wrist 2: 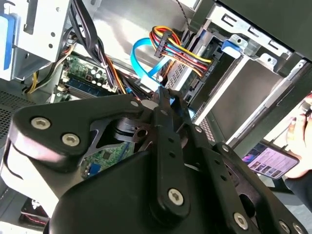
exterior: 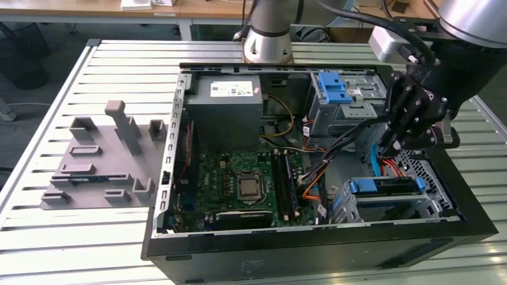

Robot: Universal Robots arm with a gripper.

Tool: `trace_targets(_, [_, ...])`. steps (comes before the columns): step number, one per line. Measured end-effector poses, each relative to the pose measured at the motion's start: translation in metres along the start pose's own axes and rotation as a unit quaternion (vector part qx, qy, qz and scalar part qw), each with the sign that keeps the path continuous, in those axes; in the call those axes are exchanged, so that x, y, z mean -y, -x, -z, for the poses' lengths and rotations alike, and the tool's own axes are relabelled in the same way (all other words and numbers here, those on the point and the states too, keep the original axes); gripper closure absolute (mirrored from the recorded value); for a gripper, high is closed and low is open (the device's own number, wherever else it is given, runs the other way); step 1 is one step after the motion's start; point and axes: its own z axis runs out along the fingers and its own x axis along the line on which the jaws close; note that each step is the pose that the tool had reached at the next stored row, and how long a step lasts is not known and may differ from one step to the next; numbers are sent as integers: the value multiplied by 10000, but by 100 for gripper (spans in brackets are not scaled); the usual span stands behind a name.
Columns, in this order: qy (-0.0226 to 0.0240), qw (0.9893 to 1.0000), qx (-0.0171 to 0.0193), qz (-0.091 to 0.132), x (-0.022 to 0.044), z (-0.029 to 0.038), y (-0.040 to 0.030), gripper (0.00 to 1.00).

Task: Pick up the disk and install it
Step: 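Insert the second disk wire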

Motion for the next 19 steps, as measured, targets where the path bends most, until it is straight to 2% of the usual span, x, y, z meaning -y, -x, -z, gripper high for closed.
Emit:
trace_targets(2, [0,10000,-8,0,0,-5,0,79])
trace_targets(6, [-3,10000,-49,-1,1,-6,0,79])
trace_targets(8, [-5,10000,-82,-2,1,-6,0,78])
trace_targets(9, [-6,10000,-98,-3,1,-7,0,72])
trace_targets(10, [-7,9999,-111,-3,1,-10,0,72])
trace_targets(11, [-8,9999,-125,-4,1,-13,0,66])
trace_targets(13, [-11,9999,-164,-5,1,-19,1,66])
trace_targets(17, [-17,9996,-266,-9,4,-40,2,66])
trace_targets(18, [-18,9996,-280,-9,6,-45,2,67])
trace_targets(19, [-17,9996,-282,-8,9,-53,3,74])
